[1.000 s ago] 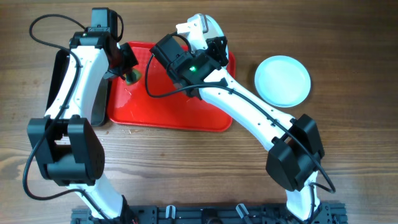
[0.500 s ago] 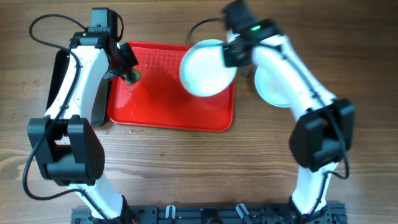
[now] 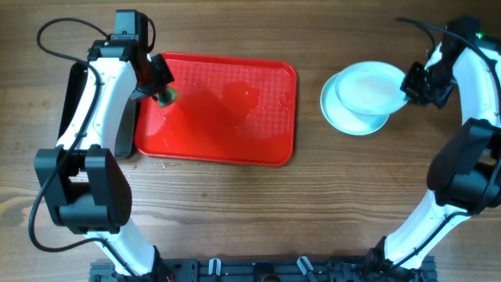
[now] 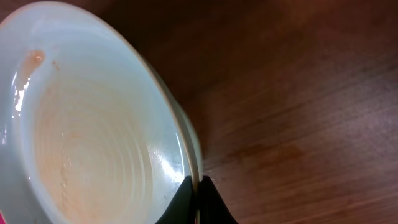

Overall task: Clean dirty plates on tray and stack at the side
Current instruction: 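Lower the plate onto the right-side plate stack and open the right gripper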

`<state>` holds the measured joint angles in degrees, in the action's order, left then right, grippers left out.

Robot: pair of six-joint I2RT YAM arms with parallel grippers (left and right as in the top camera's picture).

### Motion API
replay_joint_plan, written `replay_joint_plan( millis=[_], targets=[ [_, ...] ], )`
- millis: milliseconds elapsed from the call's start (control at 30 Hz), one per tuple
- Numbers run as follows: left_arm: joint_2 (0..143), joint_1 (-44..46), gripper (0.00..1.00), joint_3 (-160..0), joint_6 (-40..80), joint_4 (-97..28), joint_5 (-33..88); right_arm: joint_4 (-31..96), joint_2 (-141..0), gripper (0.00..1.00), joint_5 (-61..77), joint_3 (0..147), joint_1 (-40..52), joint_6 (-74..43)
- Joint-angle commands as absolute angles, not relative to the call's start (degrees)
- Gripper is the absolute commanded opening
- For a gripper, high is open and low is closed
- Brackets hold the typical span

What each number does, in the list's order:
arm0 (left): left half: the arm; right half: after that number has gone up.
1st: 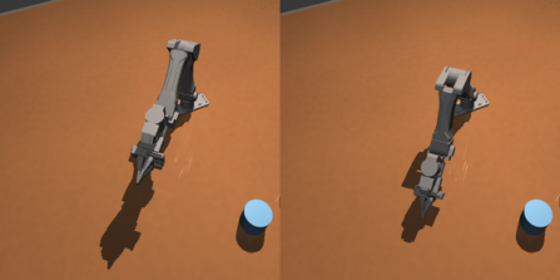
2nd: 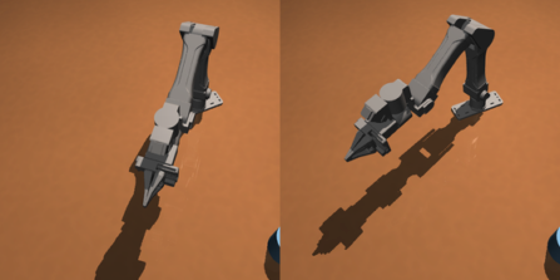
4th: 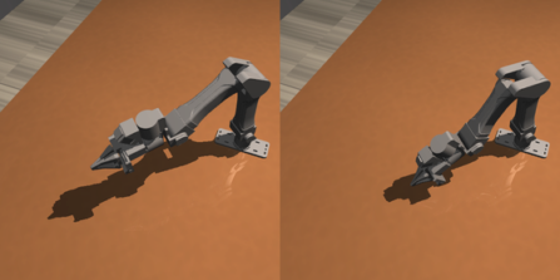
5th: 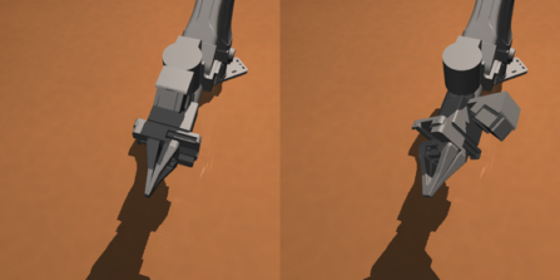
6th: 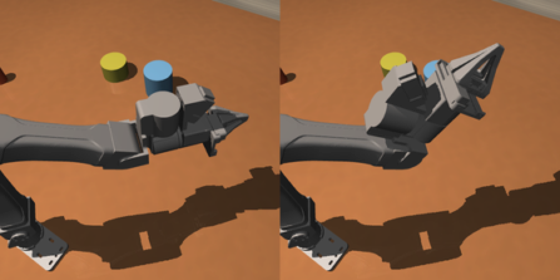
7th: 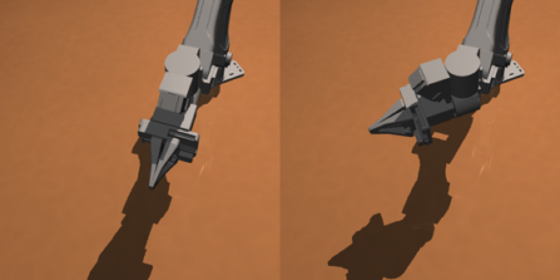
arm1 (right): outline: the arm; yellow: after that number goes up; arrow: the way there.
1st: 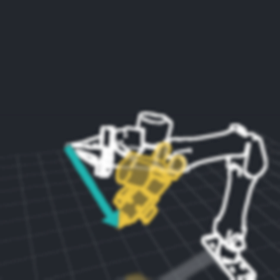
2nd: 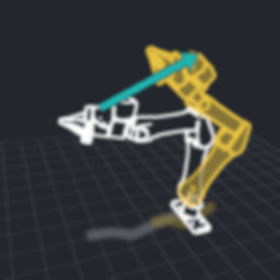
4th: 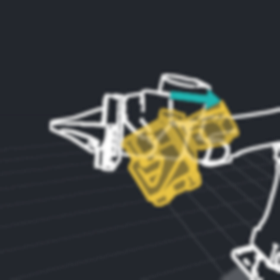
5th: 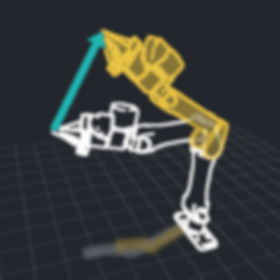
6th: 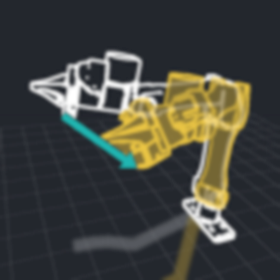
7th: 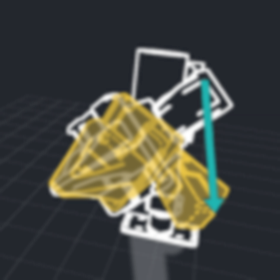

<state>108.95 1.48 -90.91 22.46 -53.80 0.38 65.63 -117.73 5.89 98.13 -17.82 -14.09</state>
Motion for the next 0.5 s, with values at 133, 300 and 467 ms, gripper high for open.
replay_joint_plan(
  millis=[133, 300, 467],
  targets=[
    [108.6, 1.5, 0.04, -91.0, 23.2, -53.6, 1.1, 60.1, -115.9, 0.04, 6.4, 89.5, -16.4, -15.0],
    [108.6, 1.5, 0.04, -91.0, 23.2, -53.6, 1.1, 58.2, -115.9, 0.11, 8.8, 88.5, -12.2, -10.0],
    [108.6, 1.5, 0.04, -91.0, 23.1, -53.4, 1.0, 57.2, -115.9, 0.30, 10.4, 89.4, -10.0, -10.4]
  ],
)
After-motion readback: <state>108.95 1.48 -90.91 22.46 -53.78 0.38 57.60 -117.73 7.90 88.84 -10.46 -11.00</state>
